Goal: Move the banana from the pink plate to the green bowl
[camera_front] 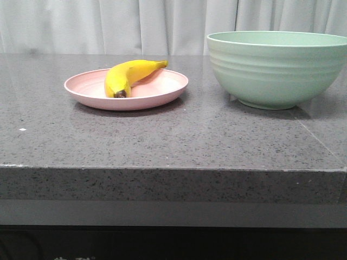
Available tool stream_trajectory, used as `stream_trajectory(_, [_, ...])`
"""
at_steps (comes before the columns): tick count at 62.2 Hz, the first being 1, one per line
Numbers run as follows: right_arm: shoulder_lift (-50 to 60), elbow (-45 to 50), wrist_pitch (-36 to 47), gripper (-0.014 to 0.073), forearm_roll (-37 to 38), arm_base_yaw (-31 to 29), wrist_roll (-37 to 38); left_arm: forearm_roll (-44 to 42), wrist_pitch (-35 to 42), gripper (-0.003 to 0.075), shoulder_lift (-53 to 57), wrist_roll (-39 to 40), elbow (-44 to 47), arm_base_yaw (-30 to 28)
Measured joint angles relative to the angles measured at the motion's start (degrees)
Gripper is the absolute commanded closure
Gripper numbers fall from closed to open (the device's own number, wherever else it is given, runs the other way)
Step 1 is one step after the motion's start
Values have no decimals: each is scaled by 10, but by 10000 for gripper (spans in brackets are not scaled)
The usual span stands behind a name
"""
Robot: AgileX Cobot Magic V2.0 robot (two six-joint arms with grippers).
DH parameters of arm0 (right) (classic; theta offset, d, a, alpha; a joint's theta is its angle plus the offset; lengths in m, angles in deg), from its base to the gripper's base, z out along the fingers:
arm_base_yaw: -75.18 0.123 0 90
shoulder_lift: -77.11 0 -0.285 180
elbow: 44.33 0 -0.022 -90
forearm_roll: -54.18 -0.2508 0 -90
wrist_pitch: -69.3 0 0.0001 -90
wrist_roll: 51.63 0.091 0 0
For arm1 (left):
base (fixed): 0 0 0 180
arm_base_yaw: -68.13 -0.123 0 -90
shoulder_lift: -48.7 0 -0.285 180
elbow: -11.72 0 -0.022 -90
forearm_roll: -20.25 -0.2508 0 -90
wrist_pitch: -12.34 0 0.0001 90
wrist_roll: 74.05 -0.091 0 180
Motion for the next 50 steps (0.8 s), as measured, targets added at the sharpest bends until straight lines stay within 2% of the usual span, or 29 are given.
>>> stream_trajectory(50, [0, 0, 8, 662, 0, 0, 0, -1, 8, 738, 0, 0, 0, 0])
